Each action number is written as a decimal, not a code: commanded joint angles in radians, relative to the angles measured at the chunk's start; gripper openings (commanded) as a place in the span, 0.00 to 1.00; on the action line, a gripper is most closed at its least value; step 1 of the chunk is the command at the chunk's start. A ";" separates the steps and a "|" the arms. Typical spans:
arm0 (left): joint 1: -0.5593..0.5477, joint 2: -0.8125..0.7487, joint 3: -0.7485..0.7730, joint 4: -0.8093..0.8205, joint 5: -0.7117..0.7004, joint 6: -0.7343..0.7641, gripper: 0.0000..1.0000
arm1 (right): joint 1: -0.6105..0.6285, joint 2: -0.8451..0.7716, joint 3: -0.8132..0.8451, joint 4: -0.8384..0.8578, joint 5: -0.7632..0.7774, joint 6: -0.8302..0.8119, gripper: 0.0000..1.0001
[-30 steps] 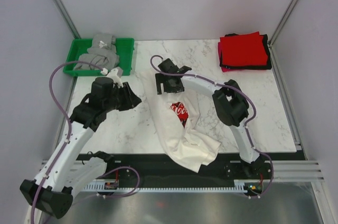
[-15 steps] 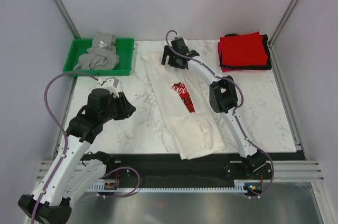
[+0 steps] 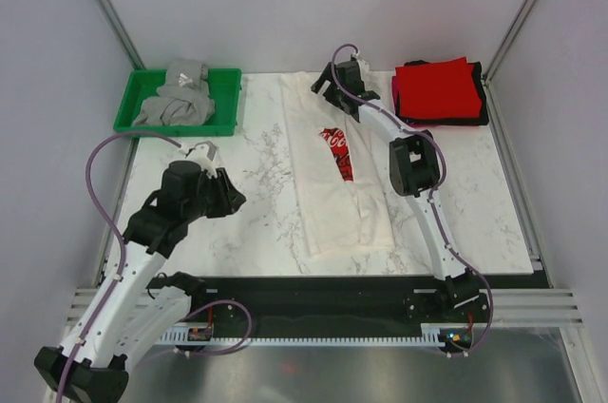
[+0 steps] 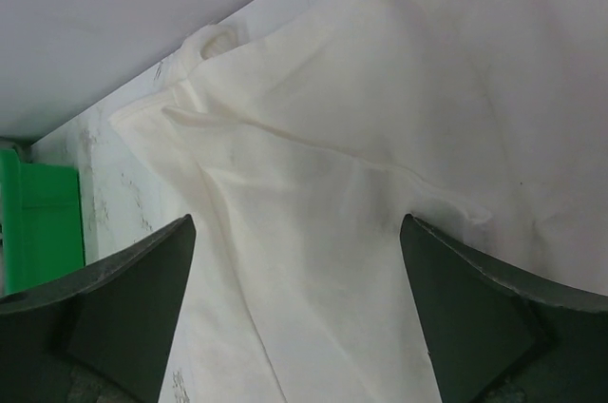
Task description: Fold and stack the t-shirts
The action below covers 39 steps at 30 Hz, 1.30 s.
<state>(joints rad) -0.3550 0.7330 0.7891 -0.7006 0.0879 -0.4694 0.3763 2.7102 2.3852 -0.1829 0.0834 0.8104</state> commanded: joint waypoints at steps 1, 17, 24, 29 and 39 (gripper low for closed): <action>0.002 0.008 -0.010 0.047 0.021 0.034 0.40 | 0.012 -0.053 -0.073 -0.084 -0.080 -0.054 0.98; -0.352 0.293 -0.175 0.426 -0.005 -0.304 0.48 | -0.014 -1.108 -1.074 -0.249 -0.027 -0.248 0.98; -0.501 0.437 -0.226 0.573 -0.045 -0.417 0.46 | -0.010 -1.576 -1.716 -0.283 -0.031 -0.099 0.93; -0.564 0.529 -0.229 0.638 -0.077 -0.456 0.46 | 0.022 -1.754 -1.900 -0.296 -0.071 -0.011 0.87; -0.653 0.669 -0.205 0.653 -0.134 -0.514 0.44 | 0.056 -1.710 -1.994 -0.263 -0.080 -0.005 0.62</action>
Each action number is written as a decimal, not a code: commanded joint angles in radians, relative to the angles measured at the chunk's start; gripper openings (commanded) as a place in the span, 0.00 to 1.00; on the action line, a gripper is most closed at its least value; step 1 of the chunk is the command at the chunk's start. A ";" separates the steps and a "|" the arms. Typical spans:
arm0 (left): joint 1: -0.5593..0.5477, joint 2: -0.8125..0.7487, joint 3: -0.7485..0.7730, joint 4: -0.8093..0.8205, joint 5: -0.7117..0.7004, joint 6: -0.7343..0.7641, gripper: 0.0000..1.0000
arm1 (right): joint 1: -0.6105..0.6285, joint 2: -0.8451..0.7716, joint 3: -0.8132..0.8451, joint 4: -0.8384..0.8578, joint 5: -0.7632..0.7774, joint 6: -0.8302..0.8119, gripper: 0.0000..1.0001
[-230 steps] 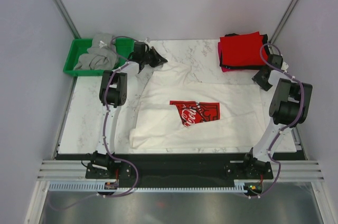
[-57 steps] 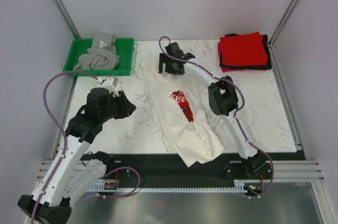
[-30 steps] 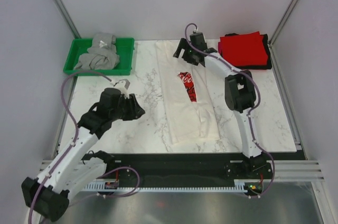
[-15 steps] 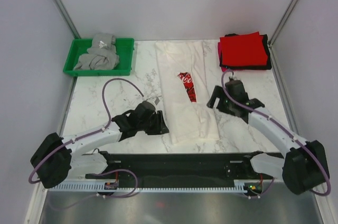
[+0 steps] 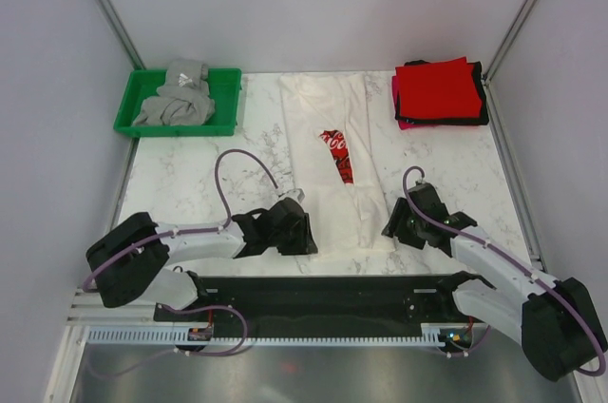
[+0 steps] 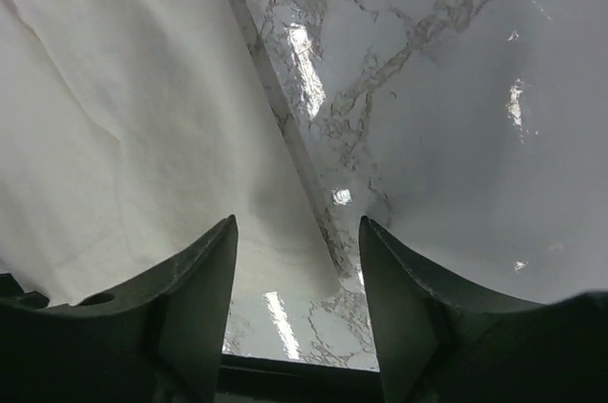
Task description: Fold and stack the t-shirts
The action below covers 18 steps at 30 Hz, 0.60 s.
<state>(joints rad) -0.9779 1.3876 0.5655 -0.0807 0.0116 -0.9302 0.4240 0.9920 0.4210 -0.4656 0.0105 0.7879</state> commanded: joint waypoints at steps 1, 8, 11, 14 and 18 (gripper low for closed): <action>-0.036 0.016 0.017 0.033 -0.064 -0.056 0.44 | 0.015 0.002 -0.036 0.021 -0.007 0.020 0.59; -0.048 0.042 0.022 0.036 -0.085 -0.071 0.29 | 0.077 -0.035 -0.056 0.007 -0.007 0.060 0.32; -0.053 0.021 0.017 0.036 -0.091 -0.071 0.06 | 0.114 -0.038 -0.062 0.004 0.005 0.083 0.10; -0.058 -0.044 0.007 0.009 -0.094 -0.084 0.02 | 0.148 -0.046 -0.073 -0.001 -0.006 0.102 0.00; -0.102 -0.172 -0.024 -0.083 -0.128 -0.133 0.02 | 0.263 -0.136 -0.080 -0.044 0.003 0.184 0.00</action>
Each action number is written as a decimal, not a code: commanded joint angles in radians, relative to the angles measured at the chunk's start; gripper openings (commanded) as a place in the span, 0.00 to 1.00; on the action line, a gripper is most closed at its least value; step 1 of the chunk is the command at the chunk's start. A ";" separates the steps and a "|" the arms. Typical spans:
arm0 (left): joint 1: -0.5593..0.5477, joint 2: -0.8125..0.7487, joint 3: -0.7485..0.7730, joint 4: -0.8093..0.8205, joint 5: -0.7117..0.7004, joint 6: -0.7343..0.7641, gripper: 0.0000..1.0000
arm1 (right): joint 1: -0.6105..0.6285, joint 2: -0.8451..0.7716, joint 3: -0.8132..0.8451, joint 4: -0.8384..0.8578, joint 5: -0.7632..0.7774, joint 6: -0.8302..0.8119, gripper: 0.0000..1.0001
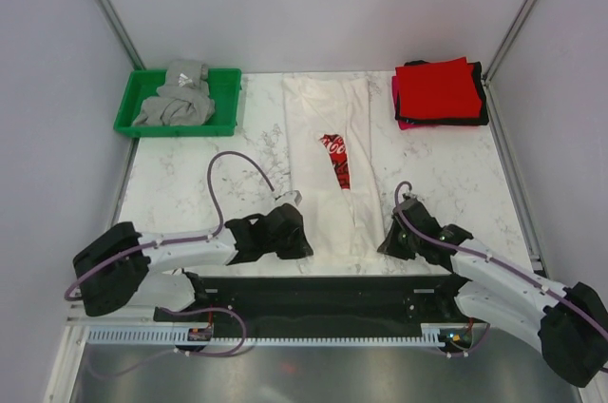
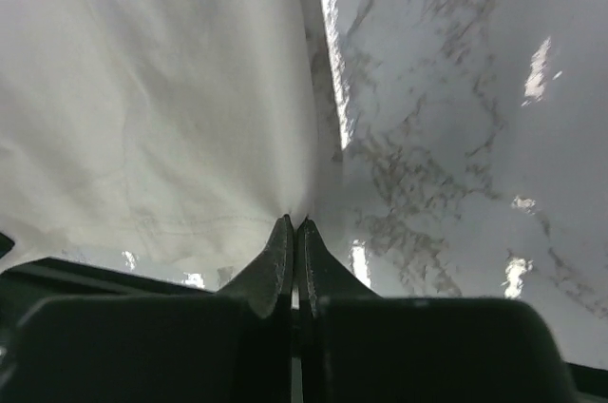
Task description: Fold and stack the t-shirts
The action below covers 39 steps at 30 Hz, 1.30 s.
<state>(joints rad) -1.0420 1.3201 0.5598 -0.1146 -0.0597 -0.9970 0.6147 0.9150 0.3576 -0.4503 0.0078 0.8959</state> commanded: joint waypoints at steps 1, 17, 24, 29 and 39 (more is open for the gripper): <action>-0.052 -0.133 -0.027 -0.078 -0.063 -0.078 0.02 | 0.097 -0.073 -0.016 -0.083 0.011 0.095 0.00; 0.248 -0.270 0.374 -0.444 -0.134 0.174 0.02 | 0.109 0.290 0.688 -0.269 0.380 -0.112 0.00; 0.459 0.033 0.641 -0.398 0.014 0.327 0.02 | -0.070 0.554 0.926 -0.194 0.305 -0.267 0.00; 0.556 0.237 0.839 -0.398 0.092 0.383 0.02 | -0.133 0.732 1.084 -0.179 0.256 -0.327 0.00; 0.674 0.550 1.065 -0.398 0.227 0.434 0.02 | -0.211 0.975 1.225 -0.130 0.176 -0.368 0.00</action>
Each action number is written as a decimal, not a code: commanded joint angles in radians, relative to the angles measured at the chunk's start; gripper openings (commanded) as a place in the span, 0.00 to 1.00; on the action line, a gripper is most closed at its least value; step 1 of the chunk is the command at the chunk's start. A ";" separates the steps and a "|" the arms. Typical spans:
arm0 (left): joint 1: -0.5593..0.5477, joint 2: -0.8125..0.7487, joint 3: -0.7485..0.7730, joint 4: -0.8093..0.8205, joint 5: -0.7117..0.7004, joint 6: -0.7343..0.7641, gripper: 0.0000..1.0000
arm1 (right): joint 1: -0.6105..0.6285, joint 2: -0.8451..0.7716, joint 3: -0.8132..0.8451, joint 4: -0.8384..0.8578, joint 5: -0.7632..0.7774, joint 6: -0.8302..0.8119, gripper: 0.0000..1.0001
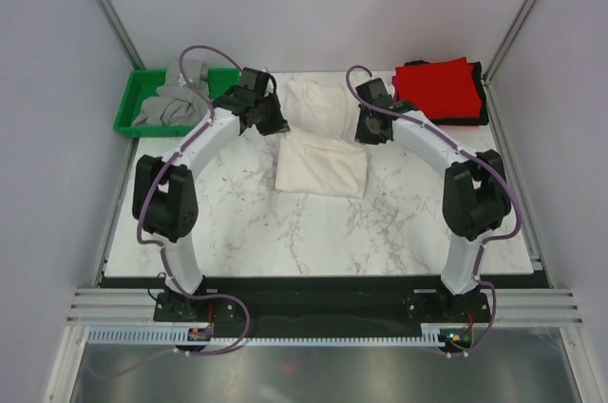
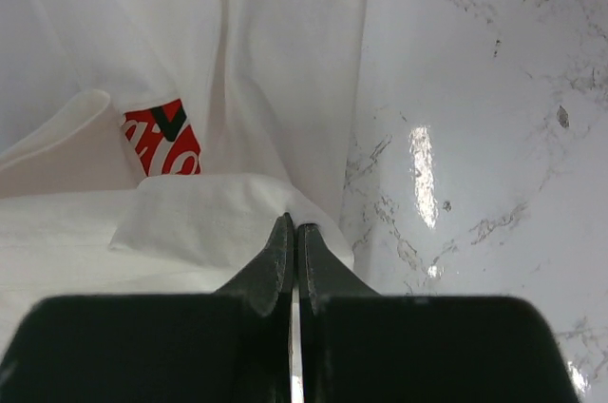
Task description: Fold and stack the t-shirts
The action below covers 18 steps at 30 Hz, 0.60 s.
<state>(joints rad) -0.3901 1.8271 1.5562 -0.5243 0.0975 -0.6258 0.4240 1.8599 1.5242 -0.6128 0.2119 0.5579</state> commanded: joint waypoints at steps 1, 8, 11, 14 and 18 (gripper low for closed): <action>0.026 0.084 0.096 0.010 0.079 0.075 0.02 | -0.027 0.039 0.068 0.038 -0.029 -0.032 0.00; 0.063 0.280 0.223 0.010 0.165 0.086 0.02 | -0.063 0.162 0.116 0.065 -0.066 -0.039 0.00; 0.068 0.372 0.306 -0.006 0.185 0.092 0.04 | -0.082 0.226 0.149 0.068 -0.078 -0.044 0.00; 0.079 0.443 0.358 -0.019 0.192 0.089 0.06 | -0.097 0.294 0.198 0.071 -0.114 -0.061 0.00; 0.106 0.480 0.395 -0.031 0.195 0.067 0.21 | -0.131 0.351 0.275 0.070 -0.203 -0.093 0.35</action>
<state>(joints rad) -0.3115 2.2917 1.8885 -0.5457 0.2577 -0.5781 0.3187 2.1910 1.7187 -0.5735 0.0807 0.5041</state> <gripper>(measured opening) 0.171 0.273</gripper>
